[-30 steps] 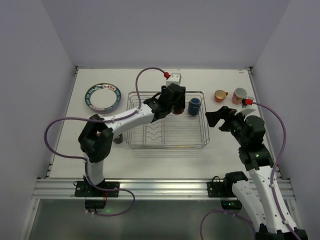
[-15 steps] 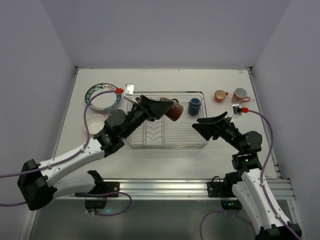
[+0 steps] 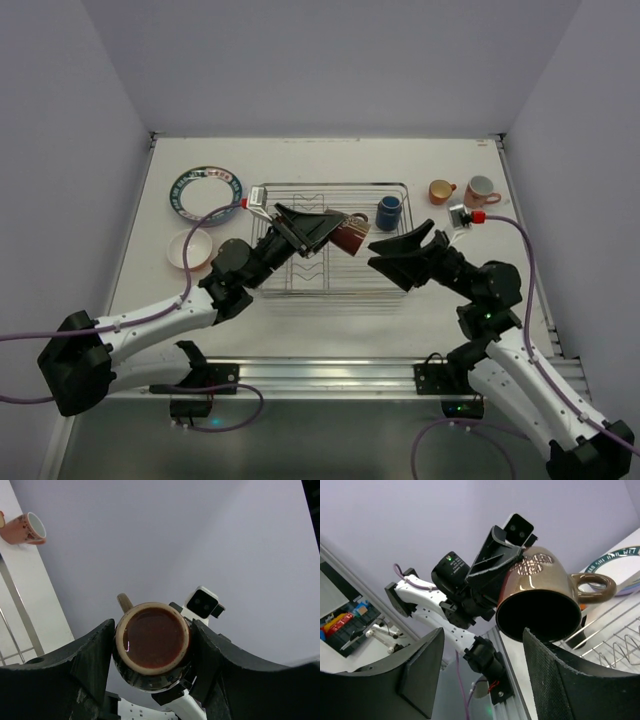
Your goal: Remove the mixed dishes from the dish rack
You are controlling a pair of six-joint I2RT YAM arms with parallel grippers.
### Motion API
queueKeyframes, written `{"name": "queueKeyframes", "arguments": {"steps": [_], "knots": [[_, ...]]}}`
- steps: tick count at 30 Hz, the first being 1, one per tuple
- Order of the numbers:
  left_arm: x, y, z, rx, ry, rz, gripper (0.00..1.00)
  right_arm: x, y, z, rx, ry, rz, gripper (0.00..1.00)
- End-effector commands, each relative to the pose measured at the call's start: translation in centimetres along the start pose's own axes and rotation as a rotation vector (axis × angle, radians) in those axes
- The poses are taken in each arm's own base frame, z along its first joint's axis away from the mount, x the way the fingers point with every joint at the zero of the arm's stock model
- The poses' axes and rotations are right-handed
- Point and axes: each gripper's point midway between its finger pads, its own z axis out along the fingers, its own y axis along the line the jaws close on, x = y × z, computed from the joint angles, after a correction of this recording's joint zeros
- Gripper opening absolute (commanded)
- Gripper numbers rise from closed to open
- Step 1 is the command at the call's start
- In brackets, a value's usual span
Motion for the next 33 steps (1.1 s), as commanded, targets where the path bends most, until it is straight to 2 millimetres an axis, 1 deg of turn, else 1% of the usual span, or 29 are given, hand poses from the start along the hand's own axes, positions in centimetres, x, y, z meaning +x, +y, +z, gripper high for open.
{"name": "queueKeyframes", "arguments": {"steps": [1,3,4,6,7,8,9,10,12,13,14,17,18,19,20,21,23,24,25,26,27,29,30,31,32,33], "knots": [[-0.9,-5.8,-0.3,0.185,-0.031,-0.047,0.00,-1.4,-0.3,1.5,0.017,-0.036,-0.036,0.65],[-0.9,-5.8,-0.3,0.185,-0.028,-0.048,0.00,-1.3,0.1,2.2,-0.004,-0.020,-0.032,0.62],[-0.8,-5.5,-0.3,0.173,-0.026,-0.049,0.00,-1.2,0.3,2.8,-0.014,-0.005,-0.029,0.60],[-1.0,-5.4,-0.3,0.166,-0.037,-0.038,0.00,-1.2,0.6,3.6,-0.025,0.006,-0.047,0.56],[-0.9,-5.0,-0.2,0.146,-0.035,-0.036,0.00,-1.3,1.3,4.1,-0.039,0.014,-0.051,0.51],[-0.9,-5.2,-0.3,0.148,-0.035,-0.032,0.00,-1.2,0.7,4.6,-0.021,0.017,-0.062,0.49],[-0.9,-5.3,-0.3,0.149,-0.037,-0.028,0.00,-1.3,0.8,4.9,-0.020,0.018,-0.069,0.46],[-0.9,-5.3,-0.4,0.142,-0.037,-0.027,0.00,-1.5,1.0,5.2,-0.024,0.017,-0.074,0.37],[-1.0,-5.0,-0.5,0.129,-0.045,-0.029,0.00,-1.6,0.6,5.6,-0.013,0.011,-0.091,0.22],[-1.0,-4.9,-0.6,0.121,-0.046,-0.030,0.00,-1.6,0.8,5.8,-0.024,0.007,-0.099,0.12],[-1.0,-4.8,-0.6,0.119,-0.046,-0.030,0.00,-1.7,0.7,5.9,-0.024,-0.002,-0.107,0.00],[-0.8,-4.8,-0.4,0.119,-0.036,-0.005,0.00,-1.6,0.8,5.9,-0.048,-0.018,-0.120,0.00],[-0.8,-5.2,-0.4,0.126,-0.031,0.003,0.00,-1.6,0.7,5.8,-0.047,-0.028,-0.123,0.00],[-0.6,-4.9,-0.3,0.110,-0.022,0.013,0.00,-1.5,0.6,5.6,-0.050,-0.036,-0.127,0.00],[-0.6,-4.8,-0.2,0.103,-0.023,0.022,0.09,-1.5,0.6,5.4,-0.053,-0.045,-0.136,0.00],[-0.7,-4.7,-0.2,0.102,-0.027,0.047,0.12,-1.6,0.8,5.2,-0.057,-0.056,-0.141,0.00],[-0.8,-4.8,0.0,0.099,-0.031,0.079,0.38,-1.7,0.9,4.7,-0.053,-0.076,-0.158,0.00],[-0.8,-4.7,0.0,0.093,-0.031,0.088,0.54,-1.8,1.0,4.6,-0.049,-0.081,-0.163,0.00],[-0.8,-4.6,0.3,0.073,-0.029,0.101,0.95,-2.0,1.0,4.4,-0.034,-0.081,-0.163,0.00],[-1.0,-4.4,0.5,0.055,-0.033,0.141,1.00,-2.1,1.0,4.3,-0.025,-0.080,-0.183,0.00],[-1.3,-4.1,0.8,0.026,-0.041,0.167,1.00,-2.4,1.2,4.3,-0.020,-0.084,-0.191,0.00],[-2.0,-3.4,1.6,-0.065,-0.055,0.267,1.00,-2.5,0.8,3.9,0.031,-0.076,-0.204,0.00],[-3.0,-1.5,1.5,-0.171,-0.093,0.311,1.00,-2.8,0.8,3.8,0.048,-0.079,-0.211,0.00],[-3.6,-1.1,1.6,-0.212,-0.111,0.337,1.00,-2.5,0.2,3.3,0.099,-0.062,-0.206,0.00],[-5.1,-1.0,1.7,-0.253,-0.176,0.390,1.00,-3.0,-0.7,3.1,0.154,-0.079,-0.233,0.00],[-5.7,-0.1,1.4,-0.312,-0.191,0.426,1.00,-2.8,-1.5,2.7,0.208,-0.059,-0.226,0.00]]}}
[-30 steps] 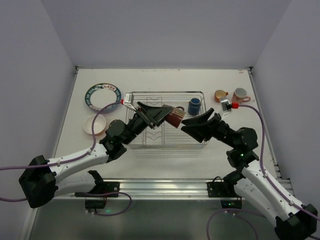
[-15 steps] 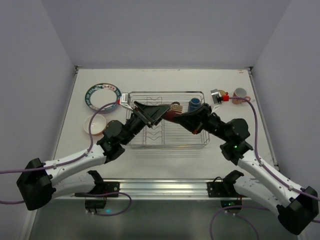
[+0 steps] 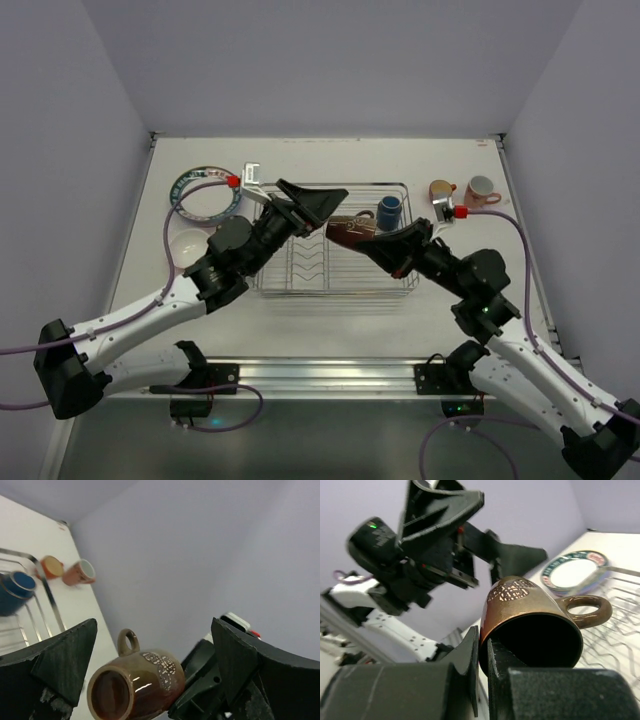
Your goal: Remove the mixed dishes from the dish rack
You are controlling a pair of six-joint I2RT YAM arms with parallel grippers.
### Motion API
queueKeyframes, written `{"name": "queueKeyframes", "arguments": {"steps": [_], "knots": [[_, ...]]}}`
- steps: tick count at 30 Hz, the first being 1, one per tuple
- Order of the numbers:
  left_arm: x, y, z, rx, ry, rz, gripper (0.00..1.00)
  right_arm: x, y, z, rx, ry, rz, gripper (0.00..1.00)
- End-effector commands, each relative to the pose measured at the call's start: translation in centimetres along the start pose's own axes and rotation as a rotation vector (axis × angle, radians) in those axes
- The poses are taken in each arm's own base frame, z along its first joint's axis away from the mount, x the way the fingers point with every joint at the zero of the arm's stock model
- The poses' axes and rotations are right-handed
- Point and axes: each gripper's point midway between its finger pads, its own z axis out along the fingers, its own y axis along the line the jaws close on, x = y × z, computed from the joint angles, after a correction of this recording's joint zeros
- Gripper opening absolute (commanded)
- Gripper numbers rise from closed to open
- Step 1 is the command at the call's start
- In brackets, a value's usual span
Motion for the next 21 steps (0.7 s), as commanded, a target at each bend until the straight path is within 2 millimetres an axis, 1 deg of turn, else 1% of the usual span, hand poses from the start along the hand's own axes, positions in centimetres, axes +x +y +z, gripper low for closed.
{"name": "queueKeyframes", "arguments": {"steps": [1,2,3,4,5,6,7,8,9,11,12,14,15,17,18,19,20,21], "knots": [[-3.1,3.2,0.2,-0.229,-0.113,0.213,1.00,-2.5,-1.4,-0.5,0.154,-0.046,-0.114,0.00],[-4.2,3.7,0.1,-0.276,-0.154,0.262,1.00,-3.0,-2.9,-0.9,0.250,-0.060,-0.124,0.00],[-4.6,4.4,-0.4,-0.323,-0.154,0.297,1.00,-2.4,-4.1,-1.6,0.341,-0.002,-0.118,0.00],[-5.0,4.6,-0.6,-0.348,-0.165,0.319,1.00,-2.6,-5.4,-2.3,0.427,0.017,-0.155,0.00],[-6.0,4.2,-0.9,-0.363,-0.185,0.368,1.00,-3.6,-8.2,-3.6,0.608,-0.007,-0.179,0.00],[-6.2,4.3,-1.3,-0.383,-0.176,0.406,1.00,-5.9,-8.6,-4.3,0.698,-0.035,-0.213,0.00],[-6.6,4.3,-1.8,-0.397,-0.168,0.457,1.00,-4.7,-11.2,-6.8,0.867,0.069,-0.224,0.00],[-7.0,3.8,-2.1,-0.402,-0.161,0.480,1.00,-4.5,-14.0,-8.1,1.014,0.144,-0.222,0.00],[-6.8,4.0,-2.5,-0.416,-0.130,0.515,1.00,-6.2,-15.5,-10.6,1.133,0.171,-0.197,0.00],[-6.5,3.8,-2.9,-0.411,-0.073,0.580,1.00,-7.2,-18.0,-12.5,1.214,0.221,-0.169,0.00],[-6.3,3.9,-3.3,-0.426,-0.034,0.609,1.00,-8.3,-20.2,-14.2,1.290,0.220,-0.122,0.00],[-5.7,3.8,-3.8,-0.424,0.046,0.675,1.00,-9.1,-22.2,-15.9,1.375,0.244,-0.099,0.00],[-5.5,4.2,-4.4,-0.457,0.103,0.711,1.00,-9.7,-24.0,-17.5,1.488,0.276,-0.091,0.00],[-5.3,5.2,-5.3,-0.505,0.174,0.780,1.00,-10.2,-25.8,-18.3,1.560,0.305,-0.092,0.00],[-4.9,6.6,-6.5,-0.566,0.239,0.816,1.00,-11.1,-26.7,-18.7,1.581,0.291,-0.080,0.00],[-5.1,7.1,-7.2,-0.594,0.257,0.836,1.00,-10.2,-28.8,-19.3,1.596,0.336,-0.022,0.00],[-5.0,8.3,-8.4,-0.647,0.291,0.859,1.00,-10.7,-29.8,-19.9,1.616,0.326,0.005,0.00],[-5.3,8.4,-9.1,-0.657,0.294,0.870,1.00,-10.3,-30.8,-20.3,1.626,0.344,0.035,0.00]]}}
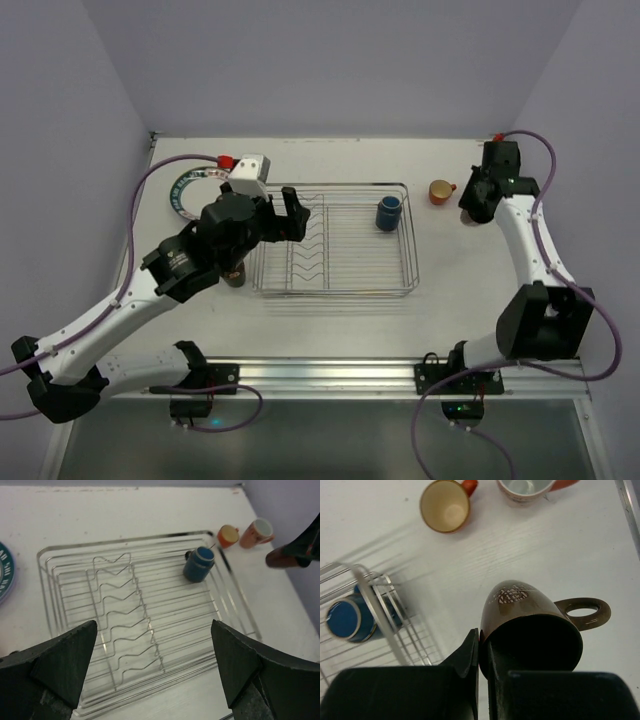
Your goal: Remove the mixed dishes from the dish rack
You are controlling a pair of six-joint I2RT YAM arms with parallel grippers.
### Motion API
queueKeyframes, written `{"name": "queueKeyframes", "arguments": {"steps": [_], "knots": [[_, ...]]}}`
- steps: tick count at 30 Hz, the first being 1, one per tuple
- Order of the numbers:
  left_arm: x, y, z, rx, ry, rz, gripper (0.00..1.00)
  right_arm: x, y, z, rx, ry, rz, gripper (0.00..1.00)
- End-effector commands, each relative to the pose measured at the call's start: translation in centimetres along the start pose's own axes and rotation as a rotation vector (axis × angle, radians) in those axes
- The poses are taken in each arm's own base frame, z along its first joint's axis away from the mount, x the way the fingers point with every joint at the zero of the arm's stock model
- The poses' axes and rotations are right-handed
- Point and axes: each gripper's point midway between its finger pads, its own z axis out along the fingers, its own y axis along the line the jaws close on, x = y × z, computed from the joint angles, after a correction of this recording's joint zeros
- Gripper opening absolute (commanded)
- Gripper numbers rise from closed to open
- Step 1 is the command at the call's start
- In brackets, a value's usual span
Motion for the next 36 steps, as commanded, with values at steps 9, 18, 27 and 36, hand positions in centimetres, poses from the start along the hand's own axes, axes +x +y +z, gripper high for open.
{"name": "queueKeyframes", "arguments": {"steps": [9,18,27,36], "knots": [[6.8,7.9,-2.9,-0.183,0.148,0.250,1.00,-0.7,-4.7,8.3,0.190,0.120,0.055,0.00],[8.1,9.5,-3.0,-0.245,0.177,0.276,1.00,1.0,-5.6,12.9,0.238,0.228,0.059,0.00],[8.1,9.4,-2.9,-0.240,0.177,0.275,1.00,1.7,-5.8,13.0,0.251,0.238,0.070,0.25],[9.0,7.1,-2.4,-0.140,0.217,0.212,1.00,-1.9,-4.7,8.4,0.195,0.134,0.077,0.44]]}}
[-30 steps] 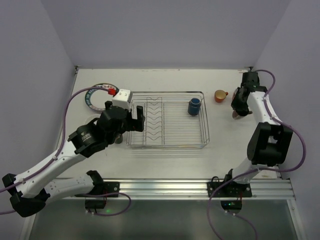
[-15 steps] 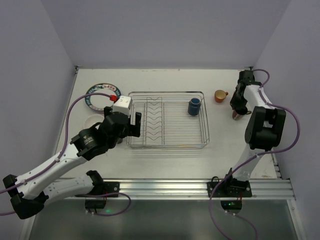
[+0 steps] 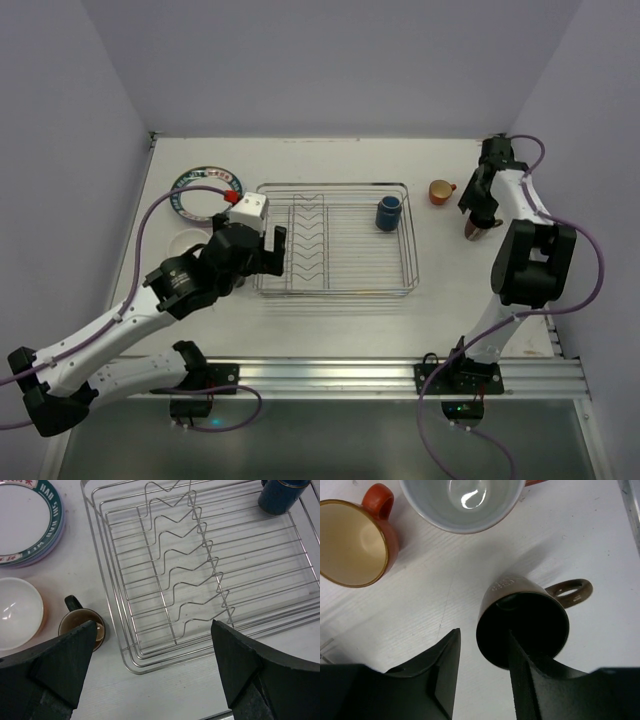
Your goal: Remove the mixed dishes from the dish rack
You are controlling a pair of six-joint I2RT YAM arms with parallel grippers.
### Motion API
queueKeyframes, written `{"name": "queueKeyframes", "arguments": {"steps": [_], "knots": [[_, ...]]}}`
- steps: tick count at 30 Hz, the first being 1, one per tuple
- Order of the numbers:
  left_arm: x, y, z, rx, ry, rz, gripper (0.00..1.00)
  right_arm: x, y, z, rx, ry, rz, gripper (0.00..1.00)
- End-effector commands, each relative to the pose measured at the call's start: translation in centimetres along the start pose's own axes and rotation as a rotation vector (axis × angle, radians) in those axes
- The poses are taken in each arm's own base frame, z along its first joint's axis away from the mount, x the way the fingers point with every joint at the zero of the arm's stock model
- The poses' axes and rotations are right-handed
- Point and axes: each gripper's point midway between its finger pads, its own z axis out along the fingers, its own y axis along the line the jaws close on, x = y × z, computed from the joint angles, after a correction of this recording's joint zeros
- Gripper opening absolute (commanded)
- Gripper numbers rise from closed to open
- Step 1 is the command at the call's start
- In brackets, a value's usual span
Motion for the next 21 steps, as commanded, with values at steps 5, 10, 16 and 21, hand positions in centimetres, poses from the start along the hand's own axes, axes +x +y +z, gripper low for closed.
{"name": "queueKeyframes", "arguments": {"steps": [5,10,16,21], "knots": [[-1.2,-4.6,0.5,0.186,0.003,-0.072,1.00,-4.7,-0.9,-10.6,-0.064,-0.261,0.054,0.57],[-1.9,-10.1,2.6,0.364,0.021,-0.093,1.00,-2.1,1.9,-18.3,-0.115,-0.467,-0.092,0.96],[-5.2,-15.0,6.1,0.447,-0.008,-0.040,1.00,5.7,7.6,-25.7,-0.739,-0.618,-0.099,0.99],[-7.0,-19.0,10.7,0.503,-0.067,0.081,1.00,6.9,4.3,-25.4,-0.726,-0.782,0.015,0.99]]}}
